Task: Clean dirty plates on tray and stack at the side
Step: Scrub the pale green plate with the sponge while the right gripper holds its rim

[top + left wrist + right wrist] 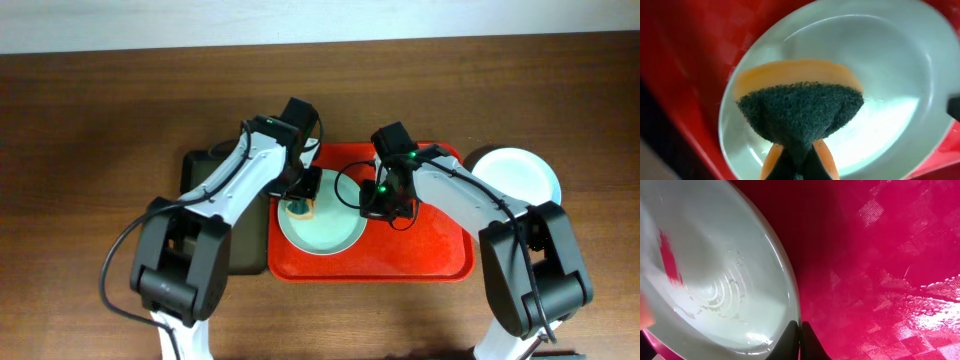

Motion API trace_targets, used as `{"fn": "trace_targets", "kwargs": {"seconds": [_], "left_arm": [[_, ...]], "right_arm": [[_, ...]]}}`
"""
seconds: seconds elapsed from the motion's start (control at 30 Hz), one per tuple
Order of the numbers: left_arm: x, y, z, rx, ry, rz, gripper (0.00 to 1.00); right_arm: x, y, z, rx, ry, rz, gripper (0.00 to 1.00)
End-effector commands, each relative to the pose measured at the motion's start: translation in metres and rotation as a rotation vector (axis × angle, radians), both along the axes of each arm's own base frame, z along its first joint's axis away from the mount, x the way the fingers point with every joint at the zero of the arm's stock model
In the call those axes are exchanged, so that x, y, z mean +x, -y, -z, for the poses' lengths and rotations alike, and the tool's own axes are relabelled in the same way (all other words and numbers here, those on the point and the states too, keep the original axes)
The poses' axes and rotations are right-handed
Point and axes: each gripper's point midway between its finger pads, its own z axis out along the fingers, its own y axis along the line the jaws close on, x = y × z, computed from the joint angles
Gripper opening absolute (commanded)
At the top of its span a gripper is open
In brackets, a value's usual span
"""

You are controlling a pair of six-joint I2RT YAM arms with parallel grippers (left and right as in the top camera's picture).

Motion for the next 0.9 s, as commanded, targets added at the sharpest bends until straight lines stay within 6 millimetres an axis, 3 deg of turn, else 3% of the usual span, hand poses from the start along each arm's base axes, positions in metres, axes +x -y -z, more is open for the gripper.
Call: {"fn": "trace_targets", "kwargs": {"seconds": [0.0,0.2,0.27,0.37,0.4,0.5,0.63,0.73,0.87], "left_arm": [[-0.001,0.002,0.014,0.008,-0.026,-0.005,0.00],[-0.015,0.003,0.053,0.044,-0.128,0.007,0.00],[-0.028,0.022,0.056,-0.069,-0.208,0.025,0.00],[-0.032,0.052,0.025,-0.325,-0.252,0.075,0.00],[-0.031,0.053,0.017,-0.358,-0.252,0.067,0.00],[-0.011,0.035,-0.027,-0.393,-0.142,0.032,0.00],[0.008,0.005,-0.085,-0.289,0.102,0.024,0.00],[0.010,-0.004,-0.093,-0.227,0.146,-0.004,0.00],[0.006,-0.010,-0.076,-0.155,0.136,-0.008,0.00]], "right_arm": [[-0.004,0.000,0.004,-0.009,-0.010,-0.004,0.04],[-0.004,0.000,0.004,-0.009,-0.010,-0.004,0.04],[-0.004,0.000,0.004,-0.009,-0.010,-0.004,0.04],[-0.004,0.000,0.004,-0.009,-0.010,-0.004,0.04],[-0.004,0.000,0.004,-0.009,-0.010,-0.004,0.04],[-0.004,0.000,0.004,-0.009,-0.010,-0.004,0.04],[-0.004,0.000,0.004,-0.009,-0.010,-0.004,0.04],[-0.004,0.000,0.004,-0.009,-0.010,-0.004,0.04],[-0.004,0.000,0.004,-0.009,-0.010,-0.004,0.04]]}}
